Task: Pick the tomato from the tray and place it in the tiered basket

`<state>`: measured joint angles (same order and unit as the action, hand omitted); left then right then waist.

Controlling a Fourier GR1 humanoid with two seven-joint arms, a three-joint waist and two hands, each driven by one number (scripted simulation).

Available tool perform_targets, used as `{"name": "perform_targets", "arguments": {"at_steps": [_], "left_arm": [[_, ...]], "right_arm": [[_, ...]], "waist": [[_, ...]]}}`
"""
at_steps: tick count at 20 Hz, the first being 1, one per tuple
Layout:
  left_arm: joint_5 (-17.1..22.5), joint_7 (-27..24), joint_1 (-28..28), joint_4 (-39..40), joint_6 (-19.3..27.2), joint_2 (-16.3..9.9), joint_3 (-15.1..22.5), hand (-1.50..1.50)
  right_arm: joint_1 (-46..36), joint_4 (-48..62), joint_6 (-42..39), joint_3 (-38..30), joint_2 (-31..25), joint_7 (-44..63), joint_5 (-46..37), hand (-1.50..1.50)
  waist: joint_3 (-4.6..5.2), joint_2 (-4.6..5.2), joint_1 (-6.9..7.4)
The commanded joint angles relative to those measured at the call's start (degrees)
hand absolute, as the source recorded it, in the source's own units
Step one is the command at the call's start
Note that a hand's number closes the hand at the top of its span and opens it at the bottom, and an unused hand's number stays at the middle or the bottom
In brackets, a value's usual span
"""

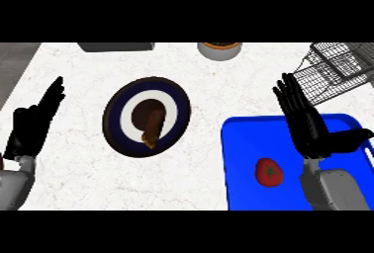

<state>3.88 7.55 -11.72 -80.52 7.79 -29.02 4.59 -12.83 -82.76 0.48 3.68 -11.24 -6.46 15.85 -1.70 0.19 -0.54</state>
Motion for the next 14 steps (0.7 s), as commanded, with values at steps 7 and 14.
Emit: {"name": "perform_targets", "arguments": {"at_steps": [7,14], "left_arm": [[0.40,-2.80,-0.14,-3.65,5.97,9.12,1.17,0.00],[-2.75,-5.21,3.51,-9.06,9.97,16.62,7.71,0.00]], "right_arm": [[0.60,1.08,-5.56,-21.19,7.26,-9.66,29.42,1.50],[7.38,10.09,-45.18,-16.32,-10.53,3.95,40.93,-1.50]], "waist": [[-1.21,-1.36,-5.46],[1.49,-0.42,0.28]]}}
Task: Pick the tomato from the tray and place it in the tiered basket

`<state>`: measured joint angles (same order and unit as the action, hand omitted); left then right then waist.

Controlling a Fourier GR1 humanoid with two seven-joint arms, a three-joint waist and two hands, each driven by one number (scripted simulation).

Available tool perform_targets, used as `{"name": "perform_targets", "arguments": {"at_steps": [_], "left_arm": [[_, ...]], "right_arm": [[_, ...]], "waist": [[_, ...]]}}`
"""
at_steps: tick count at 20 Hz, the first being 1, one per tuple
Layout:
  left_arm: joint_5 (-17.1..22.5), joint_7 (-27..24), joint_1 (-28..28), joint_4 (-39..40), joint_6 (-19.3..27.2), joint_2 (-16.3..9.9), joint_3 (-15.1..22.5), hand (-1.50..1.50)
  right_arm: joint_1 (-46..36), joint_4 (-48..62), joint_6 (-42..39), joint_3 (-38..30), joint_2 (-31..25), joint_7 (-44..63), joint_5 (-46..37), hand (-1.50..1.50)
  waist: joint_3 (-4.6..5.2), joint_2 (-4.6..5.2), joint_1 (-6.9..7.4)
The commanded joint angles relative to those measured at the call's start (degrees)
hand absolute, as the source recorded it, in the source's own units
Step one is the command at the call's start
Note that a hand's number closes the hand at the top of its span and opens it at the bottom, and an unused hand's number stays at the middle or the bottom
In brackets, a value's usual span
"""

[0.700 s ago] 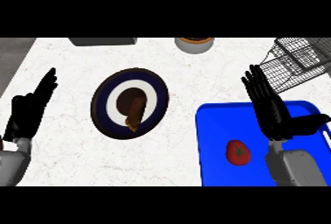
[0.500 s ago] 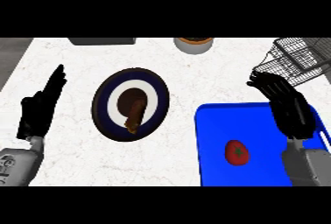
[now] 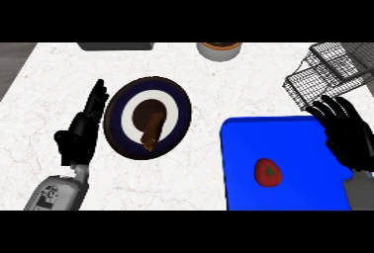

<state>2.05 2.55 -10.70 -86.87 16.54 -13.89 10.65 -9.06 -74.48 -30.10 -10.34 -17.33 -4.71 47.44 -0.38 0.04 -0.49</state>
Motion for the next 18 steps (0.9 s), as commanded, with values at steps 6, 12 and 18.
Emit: {"name": "perform_targets", "arguments": {"at_steps": [6,12,18], "left_arm": [[-0.77,-0.27,0.57,-0.78,1.13,1.53,-0.21,0.00],[-1.46,-0.02,2.50,-1.55,2.40,2.57,0.85,0.00],[-2.65,-0.30,3.04,-1.71,2.77,3.04,1.90,0.00]], "right_arm": [[7.46,2.15,-29.37,-8.37,-16.98,-2.74,1.84,-1.50],[5.74,-13.92,-28.44,-14.97,-29.60,-2.96,-16.84,-1.50],[5.29,-34.14,-22.56,-13.67,-30.80,0.18,-33.73,-1.50]], "waist": [[0.32,-0.07,-0.20],[0.40,-0.84,-1.53],[0.40,-0.68,-0.91]]}}
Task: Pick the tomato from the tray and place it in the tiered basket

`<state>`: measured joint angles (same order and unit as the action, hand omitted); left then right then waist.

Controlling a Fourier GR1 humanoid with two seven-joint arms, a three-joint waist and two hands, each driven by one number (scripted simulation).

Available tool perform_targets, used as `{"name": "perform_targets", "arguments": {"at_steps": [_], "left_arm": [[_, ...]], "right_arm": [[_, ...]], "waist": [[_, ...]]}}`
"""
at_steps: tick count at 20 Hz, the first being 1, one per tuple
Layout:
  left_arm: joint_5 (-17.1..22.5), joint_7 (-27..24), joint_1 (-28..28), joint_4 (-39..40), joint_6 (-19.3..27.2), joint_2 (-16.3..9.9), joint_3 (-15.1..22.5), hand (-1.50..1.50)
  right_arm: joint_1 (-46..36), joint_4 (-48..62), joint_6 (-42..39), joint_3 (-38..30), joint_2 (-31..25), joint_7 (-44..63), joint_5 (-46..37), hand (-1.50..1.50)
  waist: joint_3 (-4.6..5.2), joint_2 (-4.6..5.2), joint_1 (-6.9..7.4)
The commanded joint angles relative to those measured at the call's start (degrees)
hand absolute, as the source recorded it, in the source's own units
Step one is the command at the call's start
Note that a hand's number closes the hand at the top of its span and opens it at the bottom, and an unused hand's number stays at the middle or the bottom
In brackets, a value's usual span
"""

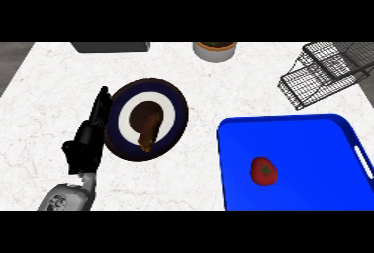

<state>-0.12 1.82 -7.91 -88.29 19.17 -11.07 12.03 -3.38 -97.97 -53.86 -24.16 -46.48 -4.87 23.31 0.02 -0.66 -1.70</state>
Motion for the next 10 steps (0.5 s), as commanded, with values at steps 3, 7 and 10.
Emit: {"name": "perform_targets", "arguments": {"at_steps": [3,7,10], "left_arm": [[0.44,0.53,-0.81,-0.62,0.08,1.02,-0.33,0.00],[-1.32,-0.57,1.41,-0.78,-0.16,1.07,0.77,0.00],[-0.51,-3.03,1.58,0.75,-1.56,1.54,-0.23,0.00]], "right_arm": [[2.29,-18.92,2.27,1.83,-0.65,2.83,-13.85,-1.50],[8.29,-28.32,4.53,7.01,5.44,6.74,-21.62,-1.50],[6.16,-33.75,7.73,12.95,8.59,16.34,-20.88,-1.50]], "waist": [[0.01,0.26,0.46],[-0.01,0.43,1.00],[0.07,0.60,1.60]]}}
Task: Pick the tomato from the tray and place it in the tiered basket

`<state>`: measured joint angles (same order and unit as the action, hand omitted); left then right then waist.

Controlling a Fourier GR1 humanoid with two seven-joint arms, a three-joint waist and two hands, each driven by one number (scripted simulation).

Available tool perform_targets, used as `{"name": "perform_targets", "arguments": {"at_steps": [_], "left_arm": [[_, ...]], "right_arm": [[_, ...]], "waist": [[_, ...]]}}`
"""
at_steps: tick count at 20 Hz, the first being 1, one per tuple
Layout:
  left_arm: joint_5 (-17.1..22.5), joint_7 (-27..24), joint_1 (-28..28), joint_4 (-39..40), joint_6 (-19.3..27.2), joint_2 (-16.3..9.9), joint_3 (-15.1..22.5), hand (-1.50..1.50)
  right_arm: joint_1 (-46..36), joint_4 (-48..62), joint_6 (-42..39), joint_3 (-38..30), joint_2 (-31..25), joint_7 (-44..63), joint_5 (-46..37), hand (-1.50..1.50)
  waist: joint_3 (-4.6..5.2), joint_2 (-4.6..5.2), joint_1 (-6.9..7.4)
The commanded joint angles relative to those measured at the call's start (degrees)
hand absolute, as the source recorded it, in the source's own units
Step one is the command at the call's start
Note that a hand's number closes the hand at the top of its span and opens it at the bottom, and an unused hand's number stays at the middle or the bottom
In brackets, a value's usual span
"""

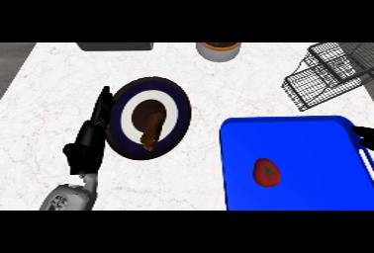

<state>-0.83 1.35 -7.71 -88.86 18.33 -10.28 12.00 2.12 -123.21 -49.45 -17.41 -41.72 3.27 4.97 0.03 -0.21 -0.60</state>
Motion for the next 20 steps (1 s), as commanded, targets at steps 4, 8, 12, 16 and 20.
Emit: {"name": "perform_targets", "arguments": {"at_steps": [4,8,12,16,20], "left_arm": [[-0.10,1.68,-1.90,0.68,-2.39,0.83,-2.04,0.00],[-3.73,1.63,-1.06,0.48,-0.05,3.38,-0.12,0.00],[-0.74,1.14,-1.30,0.39,-4.18,0.69,-3.74,0.00],[-1.71,-1.57,1.22,0.32,-4.12,2.71,-2.57,0.00],[-4.96,-0.33,-2.04,3.10,-1.41,5.99,-1.21,0.00]], "right_arm": [[0.04,-9.02,-1.05,5.04,3.98,11.45,-1.88,-1.50],[0.45,-7.38,-4.25,5.92,5.37,9.66,-7.47,-1.50],[2.33,-11.61,-5.78,8.82,5.83,15.66,-7.79,-1.50],[-0.59,-7.48,-7.08,9.79,5.97,14.75,-12.49,-1.50],[-0.92,-7.22,-6.44,13.05,7.58,13.29,-19.85,-1.50]], "waist": [[0.00,0.16,0.45],[-0.04,0.17,0.42],[-0.02,0.17,0.37],[-0.03,0.20,0.57],[-0.04,0.21,0.46]]}}
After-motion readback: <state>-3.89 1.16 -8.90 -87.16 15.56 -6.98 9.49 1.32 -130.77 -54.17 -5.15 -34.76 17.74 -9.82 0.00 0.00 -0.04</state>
